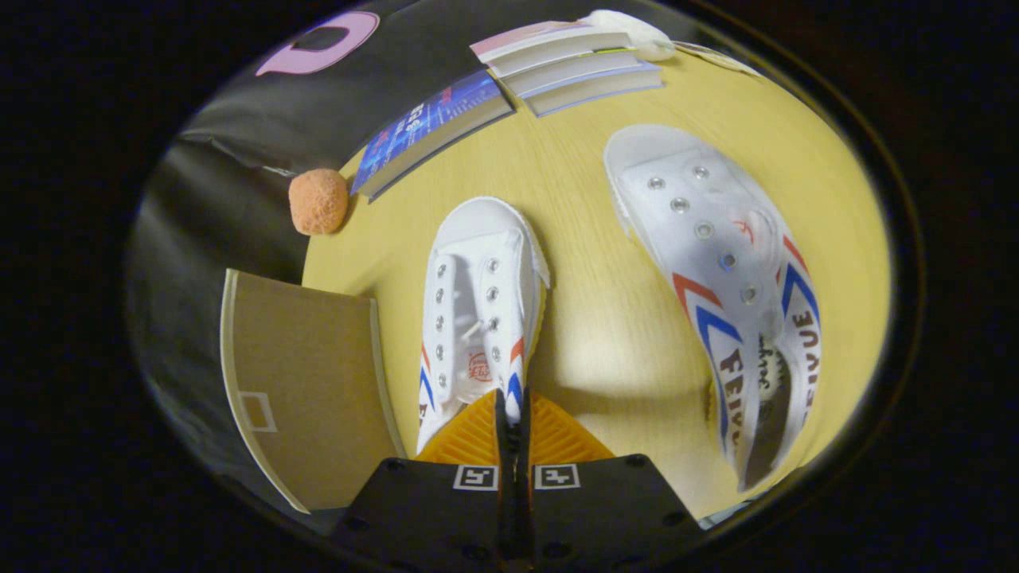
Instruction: Open the storage box then place both shoes into the box .Put the left shoe in first, then the right shoe, with the right side of both shoes facing outward in a uniform manner.
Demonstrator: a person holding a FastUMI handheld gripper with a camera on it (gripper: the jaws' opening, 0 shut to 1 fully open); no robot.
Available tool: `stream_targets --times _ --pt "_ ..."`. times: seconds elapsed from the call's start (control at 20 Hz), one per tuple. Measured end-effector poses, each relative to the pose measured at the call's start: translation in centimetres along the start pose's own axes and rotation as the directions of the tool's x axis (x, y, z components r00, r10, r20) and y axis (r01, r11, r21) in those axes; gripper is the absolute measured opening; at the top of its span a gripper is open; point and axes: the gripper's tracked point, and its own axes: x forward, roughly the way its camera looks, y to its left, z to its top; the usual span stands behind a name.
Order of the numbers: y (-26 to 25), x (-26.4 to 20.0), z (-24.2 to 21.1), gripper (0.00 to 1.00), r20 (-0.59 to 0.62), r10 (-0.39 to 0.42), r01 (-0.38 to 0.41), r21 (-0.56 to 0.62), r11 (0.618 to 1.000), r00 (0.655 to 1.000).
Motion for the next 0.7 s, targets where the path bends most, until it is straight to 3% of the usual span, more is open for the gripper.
stream_targets --times 0.15,0.45,0.7 --pt "0.8 -0.4 -0.1 0.03 0.0 0.059 -0.059 0.109 0.992 0.998" --pt "3.0 -2.2 -0.4 0.03 -0.002 0.174 -0.17 0.214 0.962 0.985" --pt "5.8 -5.7 0.5 0.02 0.053 0.264 -0.269 0.234 0.934 0.963"
